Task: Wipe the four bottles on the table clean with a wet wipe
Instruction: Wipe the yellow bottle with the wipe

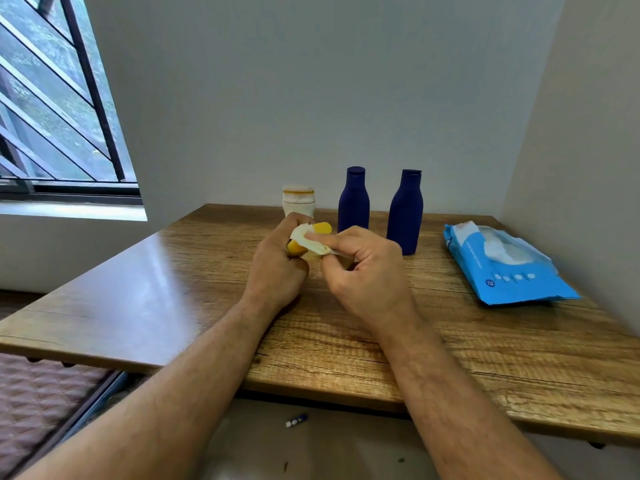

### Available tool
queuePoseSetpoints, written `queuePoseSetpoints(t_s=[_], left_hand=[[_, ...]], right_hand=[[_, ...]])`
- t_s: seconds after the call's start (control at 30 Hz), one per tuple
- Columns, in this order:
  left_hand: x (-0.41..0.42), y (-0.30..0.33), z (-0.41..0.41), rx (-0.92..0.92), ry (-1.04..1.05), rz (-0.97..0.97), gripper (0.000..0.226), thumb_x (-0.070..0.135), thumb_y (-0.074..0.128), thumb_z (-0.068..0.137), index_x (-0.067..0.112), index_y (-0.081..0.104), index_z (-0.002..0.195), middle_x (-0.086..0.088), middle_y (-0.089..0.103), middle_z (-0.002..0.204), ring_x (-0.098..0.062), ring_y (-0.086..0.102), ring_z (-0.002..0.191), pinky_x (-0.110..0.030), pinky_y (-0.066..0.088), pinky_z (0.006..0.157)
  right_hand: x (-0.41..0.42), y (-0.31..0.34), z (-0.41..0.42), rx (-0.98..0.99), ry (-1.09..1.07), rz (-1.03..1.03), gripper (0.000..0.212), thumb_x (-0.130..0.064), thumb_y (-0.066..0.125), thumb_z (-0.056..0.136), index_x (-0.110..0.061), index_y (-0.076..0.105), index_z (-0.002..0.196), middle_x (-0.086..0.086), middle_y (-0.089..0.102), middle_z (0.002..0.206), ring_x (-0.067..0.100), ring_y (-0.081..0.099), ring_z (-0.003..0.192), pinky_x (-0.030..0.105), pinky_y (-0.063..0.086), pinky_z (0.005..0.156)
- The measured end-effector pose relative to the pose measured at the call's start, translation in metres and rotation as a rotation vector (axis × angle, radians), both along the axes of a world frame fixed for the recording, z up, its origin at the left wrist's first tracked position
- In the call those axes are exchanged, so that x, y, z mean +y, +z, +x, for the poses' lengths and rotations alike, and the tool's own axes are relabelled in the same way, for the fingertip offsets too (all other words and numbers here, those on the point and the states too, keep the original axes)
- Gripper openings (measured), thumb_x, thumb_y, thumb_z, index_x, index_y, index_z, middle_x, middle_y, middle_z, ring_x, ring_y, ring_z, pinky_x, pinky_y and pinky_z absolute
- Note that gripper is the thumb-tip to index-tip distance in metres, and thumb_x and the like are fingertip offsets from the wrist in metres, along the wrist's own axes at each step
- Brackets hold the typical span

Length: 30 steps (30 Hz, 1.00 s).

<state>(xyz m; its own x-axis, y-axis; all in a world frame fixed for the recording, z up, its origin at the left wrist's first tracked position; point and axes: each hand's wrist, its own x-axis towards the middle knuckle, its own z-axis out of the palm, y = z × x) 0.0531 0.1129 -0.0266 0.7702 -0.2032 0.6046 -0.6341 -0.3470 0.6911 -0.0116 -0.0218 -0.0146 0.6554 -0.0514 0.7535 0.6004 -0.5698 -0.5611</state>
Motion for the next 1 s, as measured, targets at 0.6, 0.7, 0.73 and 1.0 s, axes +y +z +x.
queuePoseSetpoints(t_s=[0.6, 0.7, 0.73, 1.0], left_hand=[[-0.003, 0.002, 0.009, -0.031, 0.042, 0.09, 0.026, 0.011, 0.069, 0.092, 0.023, 0.055, 0.111, 0.009, 0.066, 0.093, -0.005, 0.064, 0.084, -0.04, 0.058, 0.076], [-0.005, 0.001, 0.006, 0.024, 0.036, 0.075, 0.046, -0.008, 0.059, 0.082, 0.025, 0.058, 0.113, 0.004, 0.067, 0.096, -0.013, 0.064, 0.09, -0.049, 0.056, 0.081], [-0.005, 0.001, 0.005, 0.04, 0.036, 0.071, 0.051, -0.01, 0.057, 0.078, 0.026, 0.058, 0.114, 0.003, 0.067, 0.098, -0.015, 0.063, 0.093, -0.05, 0.055, 0.083], [0.0, -0.006, 0.005, 0.027, 0.067, 0.013, 0.049, -0.004, 0.06, 0.082, 0.034, 0.058, 0.112, 0.007, 0.069, 0.097, -0.014, 0.065, 0.095, -0.054, 0.054, 0.088]], right_hand=[[0.001, -0.002, 0.002, 0.029, -0.038, -0.053, 0.03, -0.019, 0.066, 0.092, -0.024, 0.07, 0.121, -0.011, 0.065, 0.096, 0.005, 0.06, 0.084, 0.014, 0.05, 0.068], [-0.001, -0.002, 0.003, 0.006, -0.167, -0.018, 0.031, -0.019, 0.066, 0.092, -0.024, 0.069, 0.123, -0.011, 0.065, 0.095, 0.004, 0.059, 0.082, 0.013, 0.051, 0.071], [-0.001, -0.002, 0.004, 0.001, -0.198, -0.016, 0.031, -0.02, 0.066, 0.093, -0.025, 0.068, 0.123, -0.011, 0.066, 0.096, 0.004, 0.059, 0.083, 0.012, 0.051, 0.073], [0.001, -0.002, 0.002, 0.033, -0.087, -0.068, 0.032, -0.021, 0.065, 0.093, -0.024, 0.067, 0.125, -0.013, 0.063, 0.096, 0.002, 0.058, 0.084, 0.012, 0.049, 0.07]])
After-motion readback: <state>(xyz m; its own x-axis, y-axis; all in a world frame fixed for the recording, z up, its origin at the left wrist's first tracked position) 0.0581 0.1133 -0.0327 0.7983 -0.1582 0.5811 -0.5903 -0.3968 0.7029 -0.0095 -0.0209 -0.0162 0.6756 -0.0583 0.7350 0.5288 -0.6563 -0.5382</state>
